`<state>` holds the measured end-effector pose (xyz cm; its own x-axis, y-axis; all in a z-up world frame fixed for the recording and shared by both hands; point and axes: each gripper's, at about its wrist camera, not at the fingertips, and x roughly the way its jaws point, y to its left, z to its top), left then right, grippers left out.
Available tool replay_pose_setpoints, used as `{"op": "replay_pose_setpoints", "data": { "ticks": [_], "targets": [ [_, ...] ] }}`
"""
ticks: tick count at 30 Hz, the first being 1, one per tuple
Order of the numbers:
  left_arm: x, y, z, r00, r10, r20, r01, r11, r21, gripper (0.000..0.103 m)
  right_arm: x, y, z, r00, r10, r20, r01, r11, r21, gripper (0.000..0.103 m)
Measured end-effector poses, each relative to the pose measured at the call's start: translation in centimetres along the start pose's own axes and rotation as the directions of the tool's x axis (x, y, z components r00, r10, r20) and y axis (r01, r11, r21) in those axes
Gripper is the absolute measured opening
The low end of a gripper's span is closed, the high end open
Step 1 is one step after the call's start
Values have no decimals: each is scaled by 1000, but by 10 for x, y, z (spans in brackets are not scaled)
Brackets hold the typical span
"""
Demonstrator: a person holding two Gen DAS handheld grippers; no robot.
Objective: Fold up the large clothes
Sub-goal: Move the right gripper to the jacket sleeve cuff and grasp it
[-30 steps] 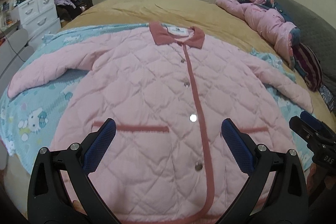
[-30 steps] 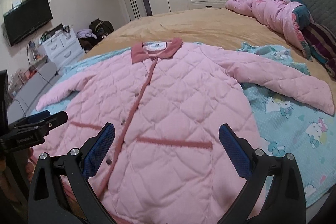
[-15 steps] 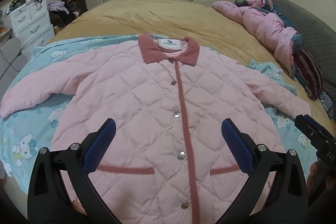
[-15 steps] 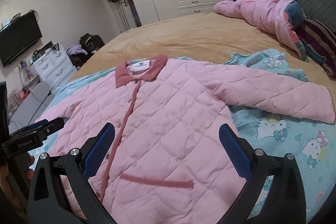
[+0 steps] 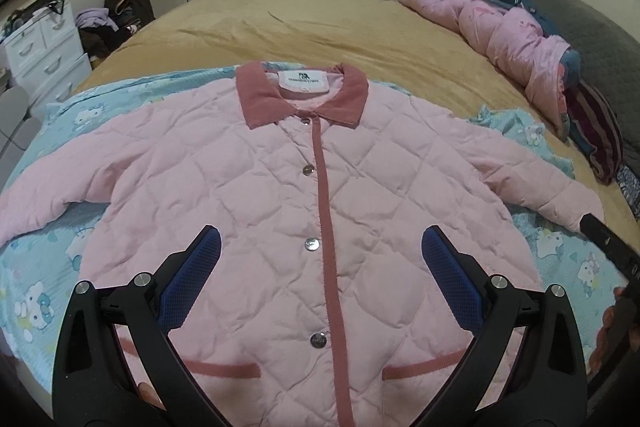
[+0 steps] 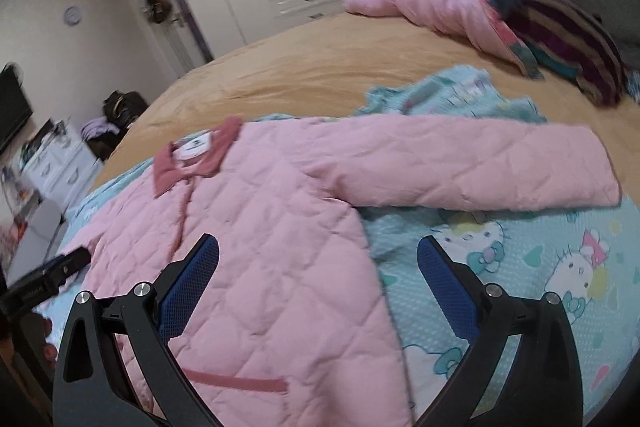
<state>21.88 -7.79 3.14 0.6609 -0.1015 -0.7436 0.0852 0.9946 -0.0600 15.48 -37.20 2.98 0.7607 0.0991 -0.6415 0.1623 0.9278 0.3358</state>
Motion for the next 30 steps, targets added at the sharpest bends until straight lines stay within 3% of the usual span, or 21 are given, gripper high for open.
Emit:
{"op": "replay_pose_setpoints", "data": {
  "ticks": [7, 14, 20, 26, 30],
  "targets": [
    [26, -9, -2, 999, 1, -46, -1, 1000, 4, 94, 18, -51, 4, 998, -64, -25, 67, 990, 128, 99],
    [47, -20, -6, 996, -17, -82, 18, 1000, 16, 94, 32, -109, 8, 991, -122, -52, 132, 951, 281, 99],
    [58, -29, -3, 996, -8, -93, 11, 999, 33, 94, 46, -158, 7, 980, -174, -95, 197, 893, 405, 99],
    [72, -32, 1, 993, -12, -117, 14, 1000, 18, 94, 61, -197, 10, 980, -163, -114, 198, 837, 510, 99],
    [79, -33, 6, 992, 3, -124, -1, 1000, 16, 94, 73, -228, 12, 986, -136, -101, 169, 754, 635, 99]
  ]
}}
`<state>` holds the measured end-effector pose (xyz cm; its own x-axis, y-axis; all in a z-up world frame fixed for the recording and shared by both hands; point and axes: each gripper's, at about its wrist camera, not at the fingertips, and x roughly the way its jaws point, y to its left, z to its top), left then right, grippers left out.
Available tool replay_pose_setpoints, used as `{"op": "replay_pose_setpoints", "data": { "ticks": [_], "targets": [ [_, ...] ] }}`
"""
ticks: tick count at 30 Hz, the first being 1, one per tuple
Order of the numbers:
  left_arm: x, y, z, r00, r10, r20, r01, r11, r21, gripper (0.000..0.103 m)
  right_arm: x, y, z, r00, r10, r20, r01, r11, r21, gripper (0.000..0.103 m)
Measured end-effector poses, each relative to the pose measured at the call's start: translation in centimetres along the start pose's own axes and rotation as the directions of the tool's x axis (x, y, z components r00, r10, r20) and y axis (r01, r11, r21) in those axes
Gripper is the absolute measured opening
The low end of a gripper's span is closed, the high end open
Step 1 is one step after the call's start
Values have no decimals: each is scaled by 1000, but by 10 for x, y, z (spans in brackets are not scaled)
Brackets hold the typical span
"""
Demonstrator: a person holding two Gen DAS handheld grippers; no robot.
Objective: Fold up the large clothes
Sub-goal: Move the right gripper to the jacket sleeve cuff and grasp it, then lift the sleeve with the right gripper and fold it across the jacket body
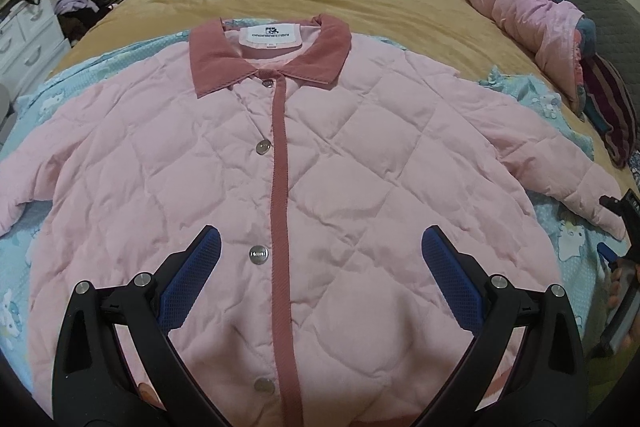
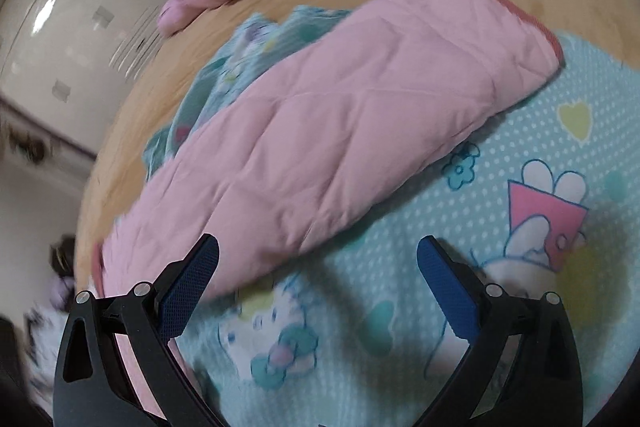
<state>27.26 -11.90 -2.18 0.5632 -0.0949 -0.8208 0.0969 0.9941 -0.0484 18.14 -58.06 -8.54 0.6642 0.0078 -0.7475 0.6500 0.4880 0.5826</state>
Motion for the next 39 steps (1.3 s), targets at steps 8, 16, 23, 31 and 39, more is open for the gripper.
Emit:
{"op": "replay_pose_setpoints", "data": {
  "ticks": [8, 16, 23, 31, 39],
  "targets": [
    [4, 0, 2, 1000, 7, -1, -7, 1000, -15, 94, 9, -22, 39, 993, 42, 115, -59, 987, 152, 98],
    [-9, 12, 8, 1000, 4, 27, -3, 1000, -24, 94, 14, -37, 66, 981, 77, 178, -115, 971, 211, 51],
    [-30, 26, 29, 997, -4, 75, 7, 999, -40, 94, -30, 3, 82, 946, 216, 243, -230, 973, 28, 21],
    [-63, 43, 43, 990, 3, 144, 7, 997, -70, 94, -86, 79, 79, 893, 350, 283, -293, 929, -224, 16],
    [-86, 67, 45, 984, 12, 180, 9, 993, -115, 94, -119, 147, 59, 855, 461, 236, -351, 850, -392, 15]
  ]
}}
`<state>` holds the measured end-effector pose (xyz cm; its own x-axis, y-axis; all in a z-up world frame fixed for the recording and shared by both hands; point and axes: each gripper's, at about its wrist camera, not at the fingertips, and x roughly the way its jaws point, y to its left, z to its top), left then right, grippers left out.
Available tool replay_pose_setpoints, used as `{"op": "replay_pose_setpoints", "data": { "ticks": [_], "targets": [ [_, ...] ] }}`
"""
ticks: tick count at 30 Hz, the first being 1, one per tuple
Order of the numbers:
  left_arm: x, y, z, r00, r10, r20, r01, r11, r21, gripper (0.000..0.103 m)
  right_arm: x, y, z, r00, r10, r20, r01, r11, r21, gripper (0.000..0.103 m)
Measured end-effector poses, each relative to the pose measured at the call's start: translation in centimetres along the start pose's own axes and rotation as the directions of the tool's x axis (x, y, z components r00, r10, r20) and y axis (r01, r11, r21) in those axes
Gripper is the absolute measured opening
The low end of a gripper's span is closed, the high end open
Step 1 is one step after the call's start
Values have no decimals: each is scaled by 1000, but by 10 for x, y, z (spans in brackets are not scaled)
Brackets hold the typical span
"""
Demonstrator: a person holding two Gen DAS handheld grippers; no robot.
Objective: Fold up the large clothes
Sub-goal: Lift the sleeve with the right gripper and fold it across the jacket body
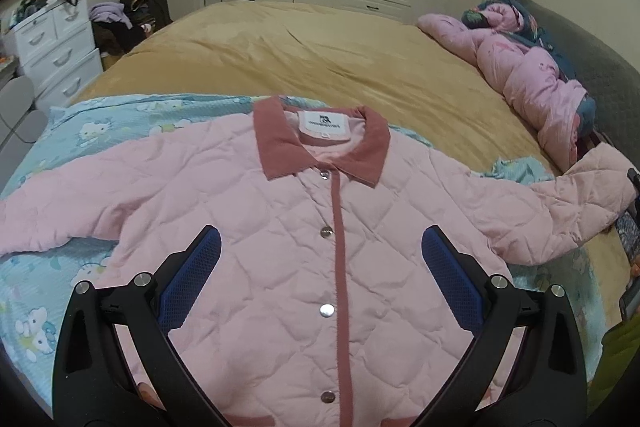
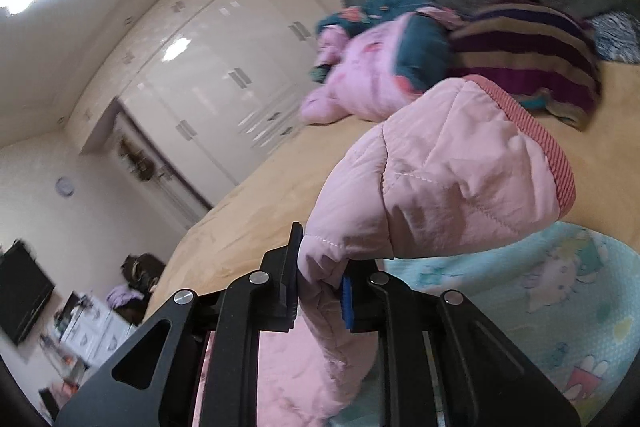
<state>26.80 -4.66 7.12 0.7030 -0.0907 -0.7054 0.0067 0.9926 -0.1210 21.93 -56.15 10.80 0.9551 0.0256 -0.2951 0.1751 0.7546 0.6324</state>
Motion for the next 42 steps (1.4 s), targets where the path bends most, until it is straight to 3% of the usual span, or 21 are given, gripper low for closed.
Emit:
{"op": "replay_pose_setpoints", "data": {
  "ticks": [9, 16, 21, 29, 33, 38, 42],
  "targets": [
    [-15, 36, 18, 1000, -10, 23, 11, 998, -65, 94, 5, 80, -7, 993, 112, -22, -114, 984, -139, 15],
    [-26, 72, 32, 995, -27, 95, 40, 989, -142, 94, 24, 136, -26, 978, 191, -84, -205, 955, -213, 15],
    [-11, 96, 24, 997, -49, 67, 62, 976, -210, 94, 38, 171, -50, 968, 214, -132, -242, 933, -267, 15],
    [23, 117, 6, 996, -90, 25, 93, 962, -256, 94, 65, 219, -110, 952, 212, -221, -281, 892, -355, 15],
    [41, 128, 6, 999, -39, 1, 38, 960, -278, 94, 81, 236, -148, 939, 200, -281, -299, 878, -375, 15],
    [57, 139, 3, 1000, 12, 6, -10, 961, -275, 94, 103, 249, -196, 916, 164, -367, -313, 862, -398, 15],
    [61, 154, -7, 999, -8, 46, 21, 951, -309, 94, 132, 261, -256, 873, 114, -475, -328, 857, -397, 15]
  ]
}}
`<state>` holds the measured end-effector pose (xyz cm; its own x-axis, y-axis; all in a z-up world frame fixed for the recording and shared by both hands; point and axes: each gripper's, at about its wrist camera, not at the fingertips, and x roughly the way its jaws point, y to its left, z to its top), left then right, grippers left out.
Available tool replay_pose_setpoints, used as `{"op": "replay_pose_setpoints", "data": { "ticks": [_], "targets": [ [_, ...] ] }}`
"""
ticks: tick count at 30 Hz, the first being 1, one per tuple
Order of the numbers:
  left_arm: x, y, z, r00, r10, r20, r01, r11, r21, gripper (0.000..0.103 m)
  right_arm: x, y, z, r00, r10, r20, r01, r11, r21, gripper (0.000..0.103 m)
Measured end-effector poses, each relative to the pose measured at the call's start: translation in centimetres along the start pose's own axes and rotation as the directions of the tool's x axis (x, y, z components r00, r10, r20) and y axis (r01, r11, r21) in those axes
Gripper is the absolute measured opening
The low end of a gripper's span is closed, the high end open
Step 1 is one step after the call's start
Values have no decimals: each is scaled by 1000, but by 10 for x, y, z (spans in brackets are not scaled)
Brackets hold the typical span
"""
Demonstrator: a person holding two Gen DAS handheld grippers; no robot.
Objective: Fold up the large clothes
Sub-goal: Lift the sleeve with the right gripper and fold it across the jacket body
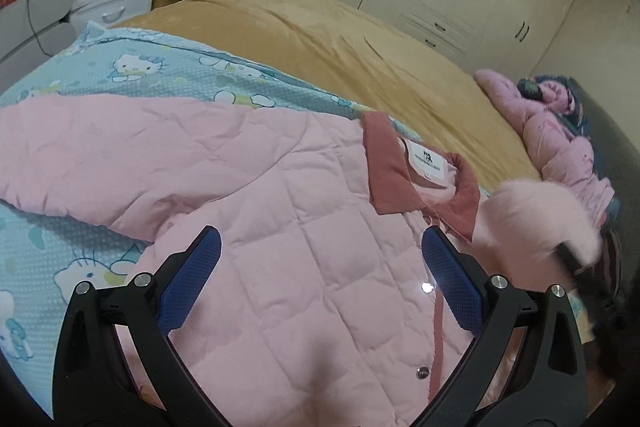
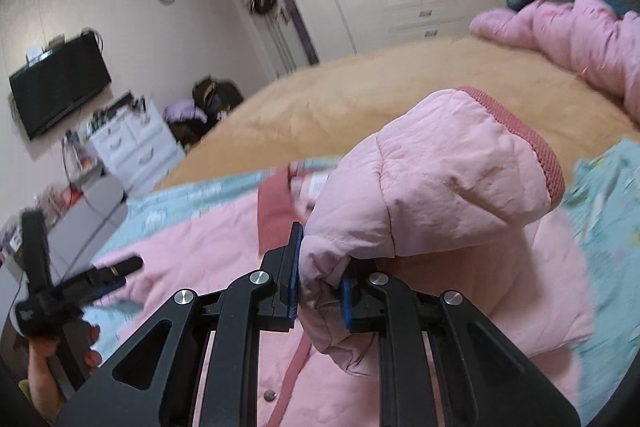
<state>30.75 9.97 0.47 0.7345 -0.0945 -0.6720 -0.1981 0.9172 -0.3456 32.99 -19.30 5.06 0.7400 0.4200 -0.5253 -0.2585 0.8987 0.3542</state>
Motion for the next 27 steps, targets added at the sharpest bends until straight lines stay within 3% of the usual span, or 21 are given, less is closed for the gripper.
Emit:
{"op": "replay_pose_setpoints", "data": {
  "ticks": [5, 9, 13, 16, 18, 19, 20, 24, 27],
  "targets": [
    [15, 15, 0, 999, -37, -30, 36, 999, -29, 94, 34, 17, -28, 995, 27, -93, -26, 1000, 10, 15],
    [25, 24, -2, 986, -149, -73, 144, 987, -66, 94, 41, 18, -40, 985, 64, -158, -60, 998, 34, 23],
    [32, 30, -6, 966, -235, -104, 225, 969, -99, 94, 33, 1, -51, 975, 112, -191, -81, 983, 164, 41],
    [38, 32, -10, 938, -325, -122, 305, 939, -155, 94, 10, -8, -54, 986, 105, -131, -67, 963, 263, 71],
    [38, 32, -12, 924, -362, -124, 338, 924, -179, 94, -3, -7, -54, 996, 65, -62, -44, 957, 287, 70],
    [38, 31, -12, 921, -369, -124, 344, 921, -182, 94, -7, -8, -53, 998, 53, -37, -40, 956, 290, 57],
    [37, 30, -13, 920, -373, -123, 349, 919, -182, 94, -11, -7, -51, 999, 53, -9, -48, 955, 291, 30],
    [29, 33, -11, 900, -424, -100, 399, 895, -202, 94, -12, 8, -45, 997, 76, 5, -75, 977, 198, 25],
    [22, 39, -6, 879, -472, -60, 451, 867, -213, 94, -3, 54, -50, 996, 84, -42, -85, 996, -26, 24]
  ]
}}
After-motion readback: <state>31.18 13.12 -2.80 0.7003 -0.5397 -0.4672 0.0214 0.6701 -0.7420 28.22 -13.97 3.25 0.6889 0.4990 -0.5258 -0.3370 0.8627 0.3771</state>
